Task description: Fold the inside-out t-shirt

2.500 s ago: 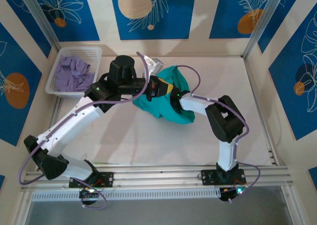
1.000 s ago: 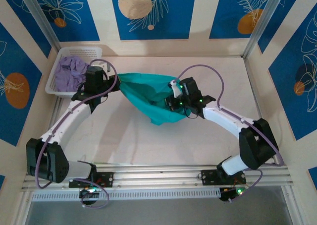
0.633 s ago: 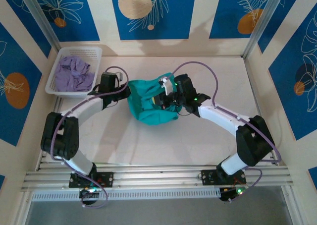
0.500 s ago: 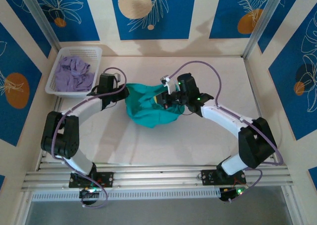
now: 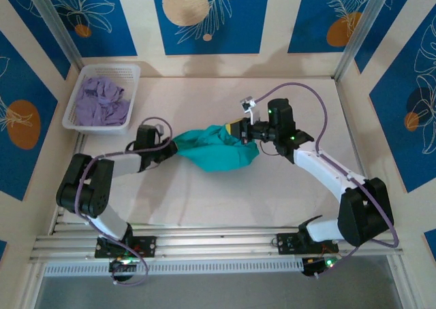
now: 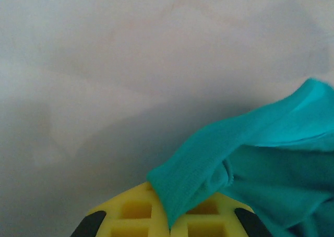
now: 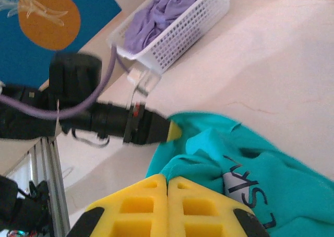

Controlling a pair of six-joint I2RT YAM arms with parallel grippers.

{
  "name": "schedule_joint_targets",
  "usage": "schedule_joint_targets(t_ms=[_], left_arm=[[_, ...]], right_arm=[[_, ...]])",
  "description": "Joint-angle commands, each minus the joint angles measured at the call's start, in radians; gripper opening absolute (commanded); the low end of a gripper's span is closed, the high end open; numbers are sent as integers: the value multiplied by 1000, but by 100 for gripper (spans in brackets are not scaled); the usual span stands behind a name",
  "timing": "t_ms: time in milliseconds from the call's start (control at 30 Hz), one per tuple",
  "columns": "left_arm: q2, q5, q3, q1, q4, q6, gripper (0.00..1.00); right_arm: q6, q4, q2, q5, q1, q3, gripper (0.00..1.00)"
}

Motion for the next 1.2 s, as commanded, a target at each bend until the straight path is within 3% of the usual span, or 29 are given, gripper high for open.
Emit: schedule_joint_targets(t_ms=[0, 267, 400, 567, 700, 800, 1000, 1167], left_arm=[[-19, -73, -41, -35, -12, 69, 0], [21, -38, -74, -37, 49, 27, 0], [-30, -30, -75, -40, 51, 28, 1], [-208, -54, -85, -47, 2, 53, 46], [-363, -75, -49, -96, -67, 123, 65], [-391, -46, 18, -181, -107, 198, 71], [-265, 74, 158, -305, -78, 291, 72], [-130, 140, 223, -347, -42, 299, 62]], right_arm=[[58, 85, -83, -64, -53, 58, 0], [155, 84, -207, -22, -132, 86, 0], [137, 51, -202, -13, -99, 72, 0], [89, 29, -187, 8, -73, 43, 0], [80, 20, -163, 4, -65, 43, 0], [80, 20, -149, 3, -59, 48, 0], [81, 6, -142, 8, -54, 67, 0], [67, -27, -155, 19, -53, 107, 0]])
